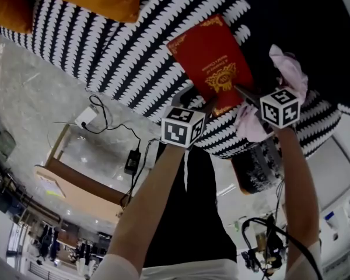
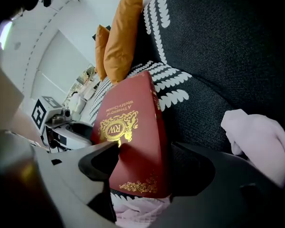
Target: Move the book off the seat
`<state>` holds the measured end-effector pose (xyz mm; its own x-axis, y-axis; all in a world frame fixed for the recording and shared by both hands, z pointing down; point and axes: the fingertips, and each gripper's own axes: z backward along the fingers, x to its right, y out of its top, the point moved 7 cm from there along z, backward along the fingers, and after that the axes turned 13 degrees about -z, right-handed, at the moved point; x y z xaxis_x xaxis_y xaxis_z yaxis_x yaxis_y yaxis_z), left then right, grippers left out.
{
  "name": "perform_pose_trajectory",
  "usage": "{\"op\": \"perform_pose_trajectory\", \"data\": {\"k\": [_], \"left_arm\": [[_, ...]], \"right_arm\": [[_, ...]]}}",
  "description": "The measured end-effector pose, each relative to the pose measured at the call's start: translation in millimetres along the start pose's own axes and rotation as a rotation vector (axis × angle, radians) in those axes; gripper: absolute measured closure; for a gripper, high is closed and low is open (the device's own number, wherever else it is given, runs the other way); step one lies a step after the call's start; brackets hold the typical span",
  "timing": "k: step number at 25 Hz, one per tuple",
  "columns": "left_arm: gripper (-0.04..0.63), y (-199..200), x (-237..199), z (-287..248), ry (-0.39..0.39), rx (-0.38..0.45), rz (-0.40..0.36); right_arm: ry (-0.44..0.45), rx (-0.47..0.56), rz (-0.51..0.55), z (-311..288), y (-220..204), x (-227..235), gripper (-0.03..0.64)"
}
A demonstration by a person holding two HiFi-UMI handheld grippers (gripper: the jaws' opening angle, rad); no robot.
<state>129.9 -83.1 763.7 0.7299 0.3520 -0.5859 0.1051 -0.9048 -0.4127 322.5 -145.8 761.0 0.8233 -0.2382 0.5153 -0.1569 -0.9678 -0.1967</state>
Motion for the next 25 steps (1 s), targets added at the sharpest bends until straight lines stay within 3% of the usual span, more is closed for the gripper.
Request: {"op": "perform_pose_trajectory", "data": {"k": [7,17,25], "left_arm": [[0.305,-1.6,-4.1,-3.5,-0.002,0.022,-0.010],[0.321,0.5,14.6,28.9,0.019,0.036,-0.077],[0.324,-53.8,-0.5,57.1,0.071,0.079,-0.087]], "right_arm": [[0.030,-0.034,-0.030,-4.3,-1.9,-0.6,0.276],[-0.003,-0.035,0.097,25.4,-12.9,-35.5,0.276],[0.031,0.004,0.127,-4.5,-56.8,-66.3,0.276]]}}
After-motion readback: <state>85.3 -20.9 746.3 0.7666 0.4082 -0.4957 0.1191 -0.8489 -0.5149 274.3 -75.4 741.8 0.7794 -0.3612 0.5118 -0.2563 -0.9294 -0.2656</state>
